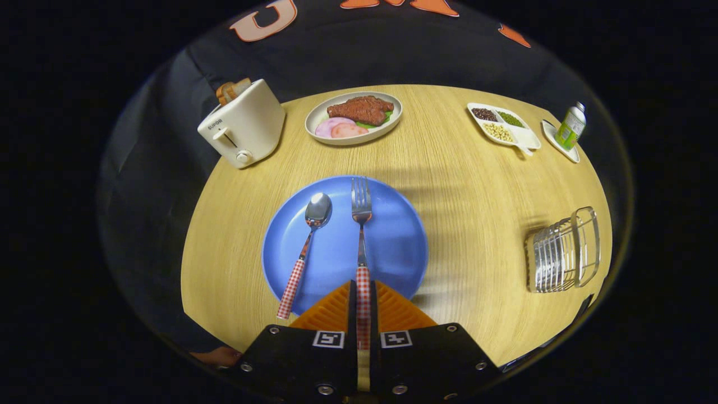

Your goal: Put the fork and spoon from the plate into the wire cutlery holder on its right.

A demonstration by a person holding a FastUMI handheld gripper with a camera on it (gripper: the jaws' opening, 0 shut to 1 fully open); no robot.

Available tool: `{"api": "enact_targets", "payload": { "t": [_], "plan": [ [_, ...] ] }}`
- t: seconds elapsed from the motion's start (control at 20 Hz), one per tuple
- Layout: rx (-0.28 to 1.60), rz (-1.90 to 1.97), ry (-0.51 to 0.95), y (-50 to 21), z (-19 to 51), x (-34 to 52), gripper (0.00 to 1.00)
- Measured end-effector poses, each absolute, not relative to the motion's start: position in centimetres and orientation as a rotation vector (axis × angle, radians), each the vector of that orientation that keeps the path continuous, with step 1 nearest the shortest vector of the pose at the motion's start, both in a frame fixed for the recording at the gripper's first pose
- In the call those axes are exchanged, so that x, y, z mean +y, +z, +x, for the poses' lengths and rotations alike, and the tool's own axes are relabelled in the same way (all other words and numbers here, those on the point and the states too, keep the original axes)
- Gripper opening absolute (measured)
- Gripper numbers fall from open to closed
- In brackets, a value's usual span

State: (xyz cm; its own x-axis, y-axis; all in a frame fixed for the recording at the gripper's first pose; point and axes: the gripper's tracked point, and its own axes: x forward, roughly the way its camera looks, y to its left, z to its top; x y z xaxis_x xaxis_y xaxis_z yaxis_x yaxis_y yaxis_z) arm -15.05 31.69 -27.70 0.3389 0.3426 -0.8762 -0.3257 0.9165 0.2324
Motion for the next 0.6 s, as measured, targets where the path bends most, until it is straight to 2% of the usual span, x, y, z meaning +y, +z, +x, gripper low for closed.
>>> {"api": "enact_targets", "payload": {
  "t": [0.6],
  "plan": [
    [1.023, 0.006, 0.352, -19.6, -12.0, 18.8, 0.09]
  ]
}}
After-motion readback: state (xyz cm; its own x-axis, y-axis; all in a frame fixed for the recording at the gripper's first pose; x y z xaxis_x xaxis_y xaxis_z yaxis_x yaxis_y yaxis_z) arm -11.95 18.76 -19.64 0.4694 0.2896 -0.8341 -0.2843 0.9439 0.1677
